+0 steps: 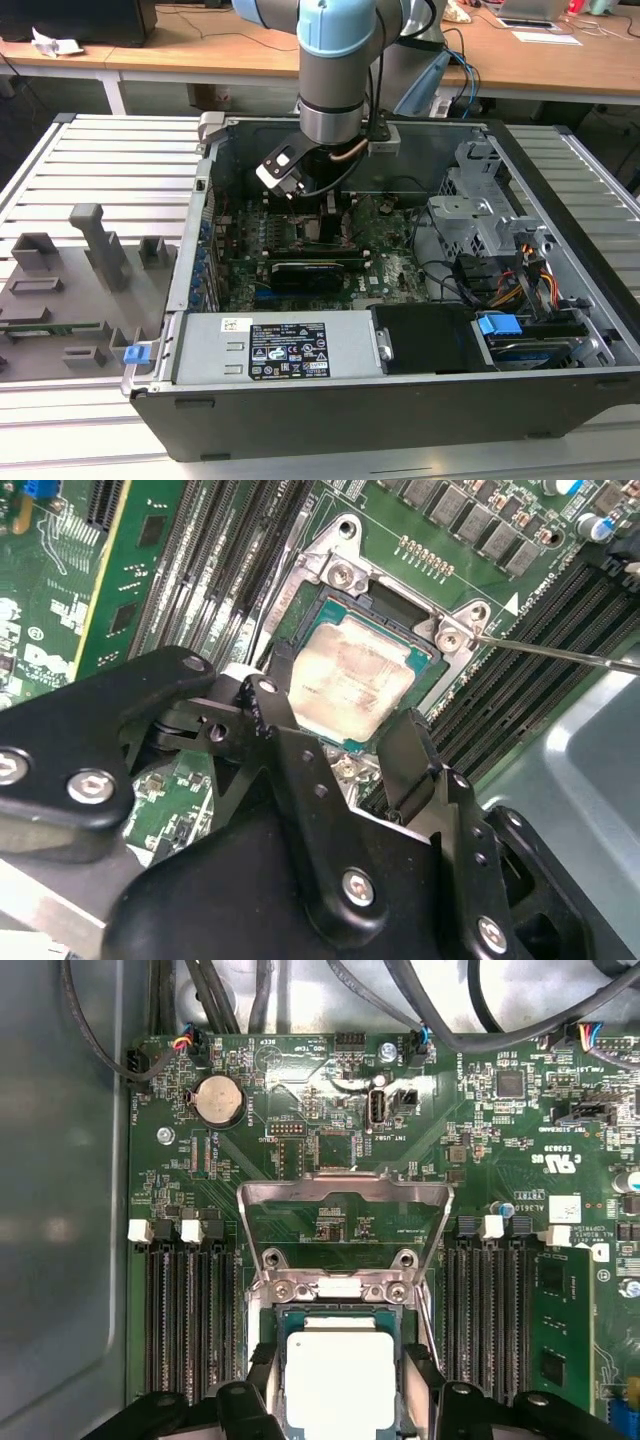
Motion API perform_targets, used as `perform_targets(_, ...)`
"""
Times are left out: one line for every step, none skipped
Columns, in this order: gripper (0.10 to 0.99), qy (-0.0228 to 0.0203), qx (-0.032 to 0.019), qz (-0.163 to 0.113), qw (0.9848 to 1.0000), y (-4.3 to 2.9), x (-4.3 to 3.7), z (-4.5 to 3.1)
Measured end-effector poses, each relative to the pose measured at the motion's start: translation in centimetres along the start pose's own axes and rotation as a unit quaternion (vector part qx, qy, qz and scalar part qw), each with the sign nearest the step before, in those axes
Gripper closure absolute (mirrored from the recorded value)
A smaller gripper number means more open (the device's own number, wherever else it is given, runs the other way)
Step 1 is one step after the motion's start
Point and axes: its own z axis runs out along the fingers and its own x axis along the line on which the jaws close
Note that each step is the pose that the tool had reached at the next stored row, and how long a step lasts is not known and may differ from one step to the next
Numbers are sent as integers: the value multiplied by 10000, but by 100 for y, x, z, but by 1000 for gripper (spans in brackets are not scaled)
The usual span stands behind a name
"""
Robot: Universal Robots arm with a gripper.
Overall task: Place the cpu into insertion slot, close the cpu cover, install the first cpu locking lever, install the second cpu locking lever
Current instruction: 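Place the cpu into insertion slot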
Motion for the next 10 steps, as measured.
perform_targets(478,0,0,0,10000,1,0,-11)
perform_targets(478,0,0,0,10000,1,1,-27)
perform_targets(478,0,0,0,10000,2,1,-40)
perform_targets(478,0,1,0,10000,2,1,-50)
perform_targets(494,0,3,0,10000,3,1,-56)
perform_targets(494,0,4,0,10000,3,2,-59)
perform_targets(561,0,7,0,10000,3,2,-64)
perform_targets(561,0,8,0,10000,3,2,-68)
perform_targets(624,0,9,0,10000,4,2,-72)
perform_targets(686,0,9,1,10000,4,2,-76)
